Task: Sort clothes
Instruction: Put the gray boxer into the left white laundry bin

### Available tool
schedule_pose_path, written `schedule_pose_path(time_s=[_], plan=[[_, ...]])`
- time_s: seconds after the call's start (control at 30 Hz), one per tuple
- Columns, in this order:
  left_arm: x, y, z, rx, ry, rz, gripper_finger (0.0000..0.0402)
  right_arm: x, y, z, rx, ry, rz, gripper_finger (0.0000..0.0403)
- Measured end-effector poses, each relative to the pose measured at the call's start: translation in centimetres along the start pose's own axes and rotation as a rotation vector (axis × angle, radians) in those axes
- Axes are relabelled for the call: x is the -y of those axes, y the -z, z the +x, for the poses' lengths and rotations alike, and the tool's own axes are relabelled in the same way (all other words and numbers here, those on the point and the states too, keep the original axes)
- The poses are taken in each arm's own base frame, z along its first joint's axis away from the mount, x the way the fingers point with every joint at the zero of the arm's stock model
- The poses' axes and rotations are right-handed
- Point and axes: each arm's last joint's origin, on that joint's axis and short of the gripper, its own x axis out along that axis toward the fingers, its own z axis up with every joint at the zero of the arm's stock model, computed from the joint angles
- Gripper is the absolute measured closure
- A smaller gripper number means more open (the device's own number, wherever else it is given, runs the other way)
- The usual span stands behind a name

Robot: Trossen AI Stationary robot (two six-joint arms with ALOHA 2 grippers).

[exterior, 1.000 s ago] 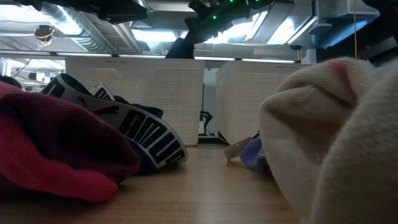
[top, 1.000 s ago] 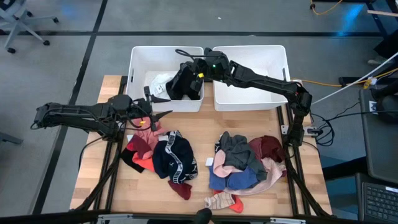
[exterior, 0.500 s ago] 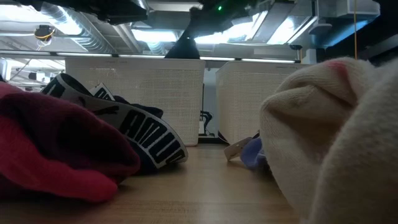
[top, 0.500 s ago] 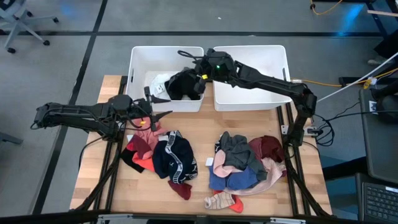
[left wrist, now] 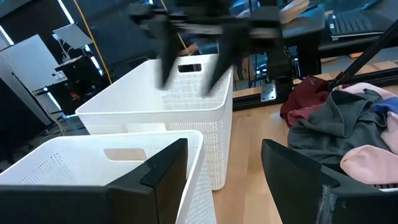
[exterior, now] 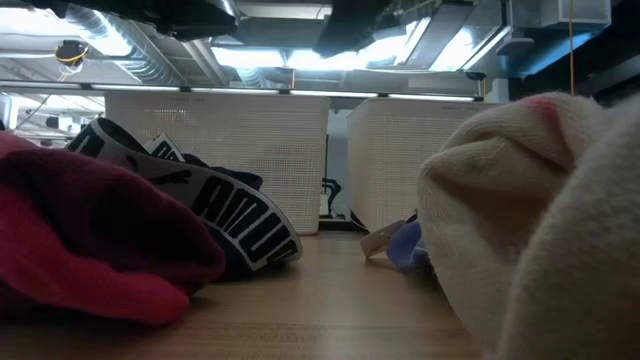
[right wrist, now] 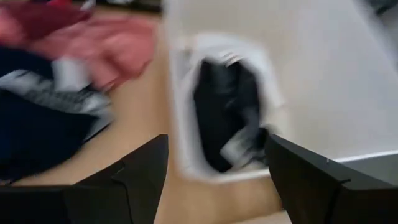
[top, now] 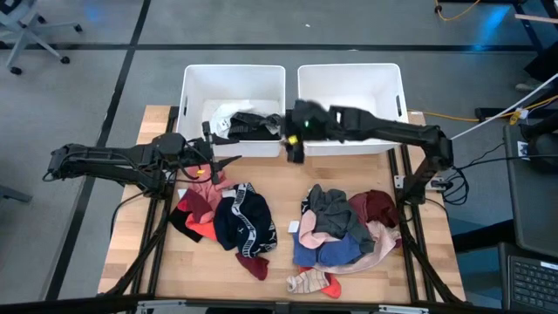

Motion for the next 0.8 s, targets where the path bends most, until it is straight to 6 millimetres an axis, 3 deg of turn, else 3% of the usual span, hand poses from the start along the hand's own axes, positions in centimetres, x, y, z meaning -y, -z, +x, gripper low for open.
schedule_pose_path(time_s=[0.3,0.47,0.6,0.8], plan=[[0.0,0.0,0.0,-0.002,0.001,-0.008,0.0208,-7.5,1.6,-1.7,-0.232,-0.192,0.01,0.0135],[0.0,0.0,0.0,-0.002,0.001,-0.016,0.0208,-10.6,3.7,-1.0,-0.341,-0.214,0.011,0.0135],[0.0,0.0,0.0,-0.003,0.001,-0.019,0.0208,-12.2,6.7,0.7,-0.455,-0.213,0.005,0.0135],[0.0,0.0,0.0,-0.002,0.001,-0.018,0.0208,-12.5,10.9,2.9,-0.6,-0.151,0.061,0.0135]])
